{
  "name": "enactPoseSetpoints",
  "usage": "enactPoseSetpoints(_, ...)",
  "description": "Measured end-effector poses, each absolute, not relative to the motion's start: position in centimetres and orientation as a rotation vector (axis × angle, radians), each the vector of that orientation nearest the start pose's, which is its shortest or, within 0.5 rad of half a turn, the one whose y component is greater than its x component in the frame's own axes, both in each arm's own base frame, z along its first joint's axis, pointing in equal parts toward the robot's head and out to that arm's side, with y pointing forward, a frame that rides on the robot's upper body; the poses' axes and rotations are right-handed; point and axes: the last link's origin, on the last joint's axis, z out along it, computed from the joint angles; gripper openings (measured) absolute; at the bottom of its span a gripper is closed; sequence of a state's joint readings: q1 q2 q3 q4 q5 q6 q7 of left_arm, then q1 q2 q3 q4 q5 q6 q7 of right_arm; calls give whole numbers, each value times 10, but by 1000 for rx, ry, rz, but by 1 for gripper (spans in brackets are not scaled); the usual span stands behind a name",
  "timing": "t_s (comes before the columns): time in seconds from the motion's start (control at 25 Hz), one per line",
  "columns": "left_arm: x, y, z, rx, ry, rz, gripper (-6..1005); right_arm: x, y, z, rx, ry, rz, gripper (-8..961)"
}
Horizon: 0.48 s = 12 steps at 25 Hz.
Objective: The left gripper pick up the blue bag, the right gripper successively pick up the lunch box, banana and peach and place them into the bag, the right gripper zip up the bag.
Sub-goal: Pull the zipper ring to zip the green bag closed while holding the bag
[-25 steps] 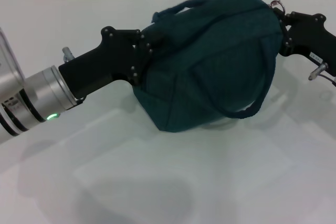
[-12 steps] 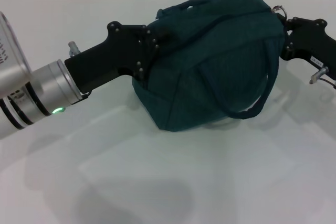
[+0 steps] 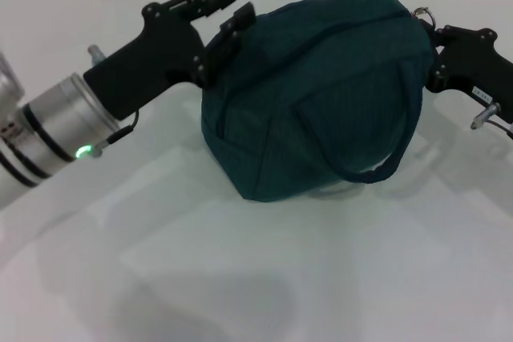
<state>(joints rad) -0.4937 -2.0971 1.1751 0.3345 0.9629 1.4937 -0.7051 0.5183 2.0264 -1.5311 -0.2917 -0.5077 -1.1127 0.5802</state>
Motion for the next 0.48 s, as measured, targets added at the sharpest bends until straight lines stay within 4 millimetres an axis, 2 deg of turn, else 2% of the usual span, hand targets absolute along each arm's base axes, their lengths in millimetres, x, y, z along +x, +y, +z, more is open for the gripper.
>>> enactPoseSetpoints(0.12,-211,341,-23,-2276,-203,-1237,305,264,367,-23,-2115,356,843,18)
enactPoseSetpoints(0.32,-180,370,-17,-2483,-260,-1194,549,262,368,-23,-2123,359,853,18)
enactPoseSetpoints(0.48,-149,390,-15,-2677,-347,-1036,597,258,368,-26,-2139,346,858,17)
